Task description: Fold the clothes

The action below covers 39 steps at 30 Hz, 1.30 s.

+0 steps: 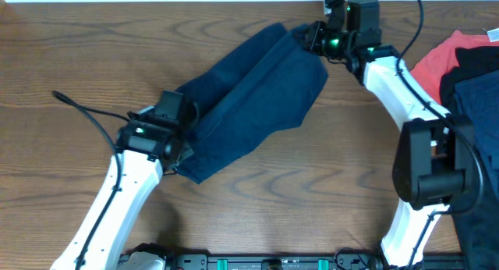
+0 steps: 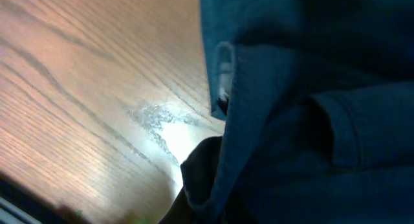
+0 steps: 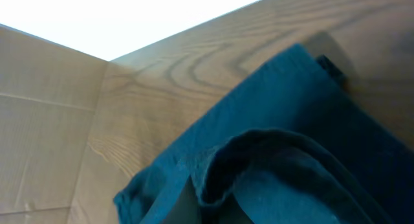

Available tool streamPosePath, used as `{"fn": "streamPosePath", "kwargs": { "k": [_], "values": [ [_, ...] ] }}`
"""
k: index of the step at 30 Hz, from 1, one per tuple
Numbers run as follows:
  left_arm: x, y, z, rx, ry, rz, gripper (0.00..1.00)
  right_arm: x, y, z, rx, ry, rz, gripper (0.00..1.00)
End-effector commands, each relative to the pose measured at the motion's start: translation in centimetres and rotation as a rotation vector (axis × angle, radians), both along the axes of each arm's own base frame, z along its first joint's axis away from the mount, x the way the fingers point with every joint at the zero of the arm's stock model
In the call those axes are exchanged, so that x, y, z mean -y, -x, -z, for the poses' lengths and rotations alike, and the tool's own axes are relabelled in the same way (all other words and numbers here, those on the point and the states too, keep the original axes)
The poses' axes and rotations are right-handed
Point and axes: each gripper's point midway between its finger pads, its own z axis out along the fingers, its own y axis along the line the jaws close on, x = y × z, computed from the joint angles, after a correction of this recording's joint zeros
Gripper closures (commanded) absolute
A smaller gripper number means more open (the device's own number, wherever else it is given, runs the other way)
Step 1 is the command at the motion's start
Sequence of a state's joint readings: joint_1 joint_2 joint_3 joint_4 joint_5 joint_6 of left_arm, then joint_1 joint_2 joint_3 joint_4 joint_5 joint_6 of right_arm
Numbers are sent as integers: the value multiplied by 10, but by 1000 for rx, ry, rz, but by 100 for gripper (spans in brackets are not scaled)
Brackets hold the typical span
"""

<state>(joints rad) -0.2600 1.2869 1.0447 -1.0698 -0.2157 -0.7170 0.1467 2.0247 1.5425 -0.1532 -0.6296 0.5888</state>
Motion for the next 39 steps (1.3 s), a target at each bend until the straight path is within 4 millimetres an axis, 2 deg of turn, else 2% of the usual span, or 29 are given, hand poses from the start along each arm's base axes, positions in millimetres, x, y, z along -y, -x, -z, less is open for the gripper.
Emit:
{"fn": "streamPosePath", "kwargs": {
  "k": [1,5,7,10,13,16,19,21,23,25,28,32,36,39],
  "values": [
    [-10,-9,-65,112,-25,75,94,70,-15,-84,179,69,158,99],
    [-10,-10,-146,264,-22,144,94,105,17,-141,234,137,217,99],
    [-11,-2,-182,330,-16,175,94,127,42,-175,267,175,278,99],
    [-8,18,-226,409,15,228,94,151,84,-221,315,196,357,99],
    [-6,40,-261,478,44,278,94,164,135,-265,381,200,410,99],
    [-9,62,-289,545,42,304,94,173,184,-298,457,221,458,99],
    [-17,82,-320,648,21,311,94,180,233,-323,528,251,526,99],
    [-23,91,-340,729,5,300,94,183,259,-333,560,271,572,99],
    [-34,99,-358,802,-35,260,94,185,280,-339,586,291,609,99],
    [-42,103,-369,847,-66,228,94,186,294,-340,590,300,632,99],
    [-43,100,-374,866,-71,222,94,188,295,-334,563,307,639,99],
    [-47,78,-361,768,-132,202,94,193,271,-314,476,315,627,99],
    [-47,28,-340,623,-214,191,94,196,227,-283,359,315,585,99],
    [-37,-25,-315,506,-244,223,94,195,182,-250,264,316,541,99]
  ]
}}
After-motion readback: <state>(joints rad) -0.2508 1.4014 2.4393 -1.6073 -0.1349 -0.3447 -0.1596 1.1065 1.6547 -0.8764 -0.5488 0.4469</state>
